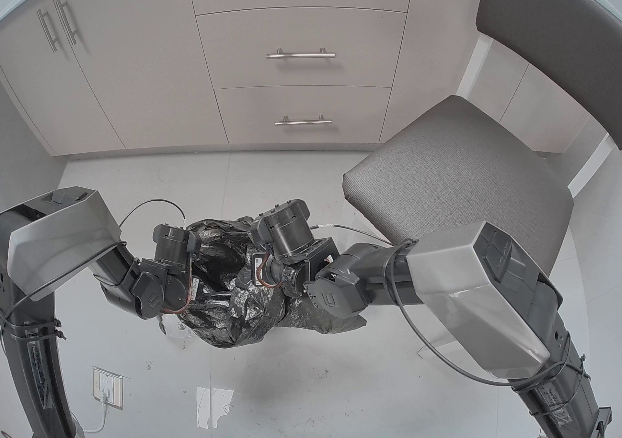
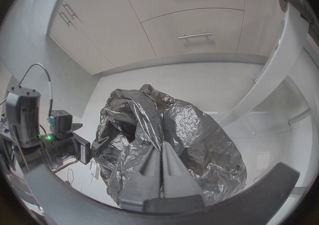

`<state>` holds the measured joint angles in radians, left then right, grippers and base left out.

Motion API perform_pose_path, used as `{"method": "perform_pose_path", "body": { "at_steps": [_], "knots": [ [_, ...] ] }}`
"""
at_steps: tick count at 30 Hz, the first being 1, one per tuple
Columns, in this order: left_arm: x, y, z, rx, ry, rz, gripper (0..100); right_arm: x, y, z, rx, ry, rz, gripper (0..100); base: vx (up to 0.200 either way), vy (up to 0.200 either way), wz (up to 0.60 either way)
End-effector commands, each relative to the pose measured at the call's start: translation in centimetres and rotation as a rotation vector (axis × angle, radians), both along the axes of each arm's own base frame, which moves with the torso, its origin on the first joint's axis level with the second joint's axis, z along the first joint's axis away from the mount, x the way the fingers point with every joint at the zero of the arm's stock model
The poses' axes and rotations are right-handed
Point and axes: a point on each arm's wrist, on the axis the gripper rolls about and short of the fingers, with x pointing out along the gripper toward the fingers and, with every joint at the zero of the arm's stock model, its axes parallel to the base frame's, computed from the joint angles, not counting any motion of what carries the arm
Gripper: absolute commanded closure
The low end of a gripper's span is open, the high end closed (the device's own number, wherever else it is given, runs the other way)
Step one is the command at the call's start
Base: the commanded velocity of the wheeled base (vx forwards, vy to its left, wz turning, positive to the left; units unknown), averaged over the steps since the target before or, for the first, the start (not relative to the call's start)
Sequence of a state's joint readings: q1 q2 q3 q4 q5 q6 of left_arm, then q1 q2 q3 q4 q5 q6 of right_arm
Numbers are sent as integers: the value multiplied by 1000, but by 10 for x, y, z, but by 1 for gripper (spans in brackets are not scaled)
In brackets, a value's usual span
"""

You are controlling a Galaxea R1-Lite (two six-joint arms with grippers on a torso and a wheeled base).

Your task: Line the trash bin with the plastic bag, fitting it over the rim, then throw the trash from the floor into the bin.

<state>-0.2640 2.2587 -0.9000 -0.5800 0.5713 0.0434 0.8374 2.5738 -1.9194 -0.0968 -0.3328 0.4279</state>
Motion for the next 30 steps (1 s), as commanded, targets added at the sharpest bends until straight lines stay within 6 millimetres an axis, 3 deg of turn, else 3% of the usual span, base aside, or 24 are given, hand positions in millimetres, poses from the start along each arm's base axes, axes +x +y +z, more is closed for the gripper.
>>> {"method": "perform_pose_path", "body": {
  "at_steps": [1, 6, 10, 16, 21, 30],
  "knots": [
    [-11, -6, 7, -5, -5, -22, 0, -3, 1, -1, -5, 3, 7, 100, 0, 0, 0],
    [-22, -3, 14, -32, -33, -11, 0, -5, 4, 0, -8, 0, 15, 100, 0, 0, 0],
    [-44, -1, 30, -57, -46, -45, 0, -4, 3, 5, 0, -10, 14, 100, 0, 0, 0],
    [-84, 4, 46, -162, -5, -177, 0, -1, -1, 14, 14, -22, 6, 100, 0, 0, 0],
    [-104, 6, 54, -289, 19, -320, 0, -1, -2, 20, 22, -30, 3, 100, 0, 0, 0],
    [-108, -8, 49, -489, 15, -593, 0, -1, -2, 22, 32, -31, -1, 100, 0, 0, 0]
  ]
}}
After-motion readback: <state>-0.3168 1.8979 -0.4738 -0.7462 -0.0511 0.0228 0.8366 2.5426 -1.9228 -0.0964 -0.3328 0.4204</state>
